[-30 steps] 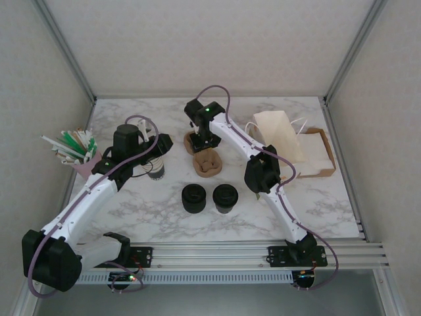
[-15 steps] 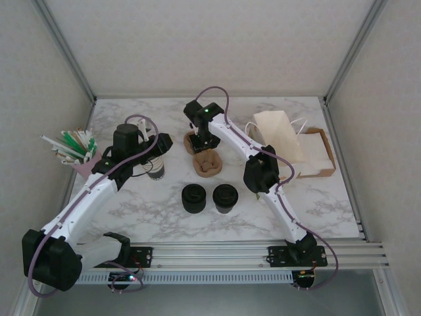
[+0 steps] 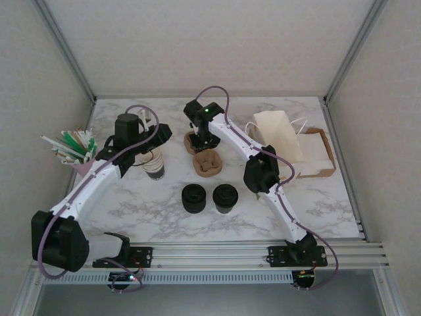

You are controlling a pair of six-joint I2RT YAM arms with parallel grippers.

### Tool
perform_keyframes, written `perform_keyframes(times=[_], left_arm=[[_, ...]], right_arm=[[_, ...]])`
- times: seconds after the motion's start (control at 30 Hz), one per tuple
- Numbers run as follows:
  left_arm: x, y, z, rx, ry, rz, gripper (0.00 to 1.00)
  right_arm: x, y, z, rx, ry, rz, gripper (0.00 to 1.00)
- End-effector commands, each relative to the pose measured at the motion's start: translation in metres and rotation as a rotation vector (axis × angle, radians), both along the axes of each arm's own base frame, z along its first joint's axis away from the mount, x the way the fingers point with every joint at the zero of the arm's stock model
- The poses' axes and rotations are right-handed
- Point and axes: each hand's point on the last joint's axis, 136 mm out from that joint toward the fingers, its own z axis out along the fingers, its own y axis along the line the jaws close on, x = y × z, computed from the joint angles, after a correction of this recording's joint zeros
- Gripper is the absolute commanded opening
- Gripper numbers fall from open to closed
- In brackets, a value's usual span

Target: Pack the takeout coffee

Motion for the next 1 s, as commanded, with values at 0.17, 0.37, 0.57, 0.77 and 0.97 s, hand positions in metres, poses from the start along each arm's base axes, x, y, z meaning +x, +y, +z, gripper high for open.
perform_keyframes(times=[0.17,0.37,0.57,0.77,0.97], left_arm=[[0.034,-0.01,-0.001,-0.051,-0.012,-0.057,0.34],[0.05,-0.011,-0.027,-0.063,0.046,-0.071,0.3],[0.063,-0.006,-0.066,-0.066,0.128,-0.081,0.16],[0.067,-0.016,-0.09,-0.115,0.157,-0.135,0.15],[0.063,-0.017,-0.089,-0.119,0.156,-0.13,0.15]], right_arm=[[0.0,-0.001,0.04,0.035,-0.065,-0.008,0.32],[0.0,-0.001,0.039,0.051,-0.057,-0.008,0.33],[-0.001,-0.002,0.032,0.049,-0.036,-0.01,0.33],[-0.001,0.002,0.026,0.062,-0.017,-0.011,0.33],[-0.002,0.0,0.024,0.057,-0.011,-0.011,0.33]])
